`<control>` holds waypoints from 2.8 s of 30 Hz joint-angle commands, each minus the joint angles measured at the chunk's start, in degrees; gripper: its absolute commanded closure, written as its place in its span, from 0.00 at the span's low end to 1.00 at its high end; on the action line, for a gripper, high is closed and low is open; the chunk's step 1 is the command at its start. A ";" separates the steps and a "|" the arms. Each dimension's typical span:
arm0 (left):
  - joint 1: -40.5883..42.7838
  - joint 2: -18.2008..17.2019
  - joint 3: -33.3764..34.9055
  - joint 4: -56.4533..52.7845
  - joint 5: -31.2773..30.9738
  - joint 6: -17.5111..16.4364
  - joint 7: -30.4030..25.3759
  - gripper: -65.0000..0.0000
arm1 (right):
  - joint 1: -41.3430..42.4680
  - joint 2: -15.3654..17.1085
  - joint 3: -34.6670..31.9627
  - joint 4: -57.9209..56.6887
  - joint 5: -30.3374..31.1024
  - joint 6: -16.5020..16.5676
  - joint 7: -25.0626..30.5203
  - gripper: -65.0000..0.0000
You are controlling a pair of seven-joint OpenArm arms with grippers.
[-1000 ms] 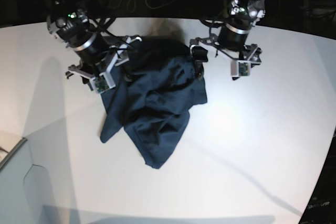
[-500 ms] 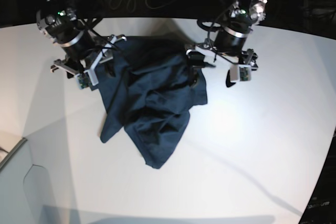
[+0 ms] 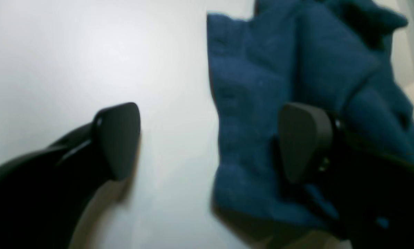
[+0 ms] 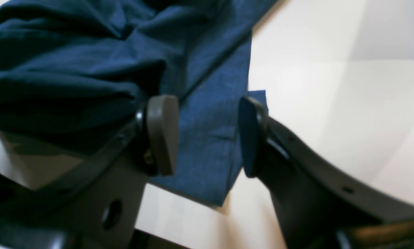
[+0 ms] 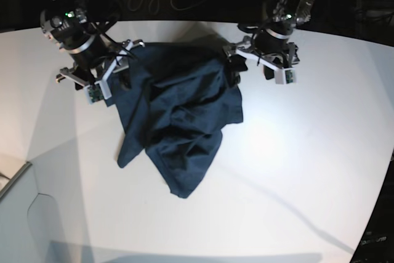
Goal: Layout the t-shirt on the table in an organized manner, then fold the t-shirt properly
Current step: 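Grasp another shirt edge with the left gripper and pull it apart, then lift and swing the shirt with both grippers to spread it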
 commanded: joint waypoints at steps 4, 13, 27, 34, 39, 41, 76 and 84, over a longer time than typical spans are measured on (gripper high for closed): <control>-2.76 0.49 2.84 -1.54 -0.16 -0.40 -1.24 0.06 | 0.35 0.11 0.04 -1.49 0.62 0.88 1.33 0.56; -7.07 0.58 8.21 -6.55 -0.16 -0.32 -1.24 0.07 | 0.26 0.11 0.04 -2.37 0.62 0.88 1.33 0.56; -9.71 1.46 8.91 -6.64 -0.25 -0.05 -1.07 0.99 | 0.26 0.11 0.04 -2.37 0.62 0.88 1.41 0.56; -7.60 -1.62 8.03 1.45 -0.25 0.12 -1.24 1.00 | 0.62 0.91 0.04 -2.37 0.62 0.88 1.41 0.56; -3.73 -2.41 0.12 10.06 -0.34 0.12 -1.07 1.00 | 1.06 0.99 0.04 -2.55 0.62 0.88 1.41 0.56; -2.85 -2.41 -2.78 11.65 -0.25 -0.14 -1.07 1.00 | 2.02 0.82 0.04 -3.69 0.62 0.88 1.41 0.56; 5.68 -0.48 -27.75 12.09 -0.25 -0.23 -1.07 1.00 | 24.88 -4.02 -10.69 -24.09 0.89 0.88 1.41 0.44; 7.08 1.02 -25.02 20.35 0.19 -0.32 -1.07 1.00 | 25.41 -5.07 -18.95 -23.82 0.89 0.88 1.41 0.44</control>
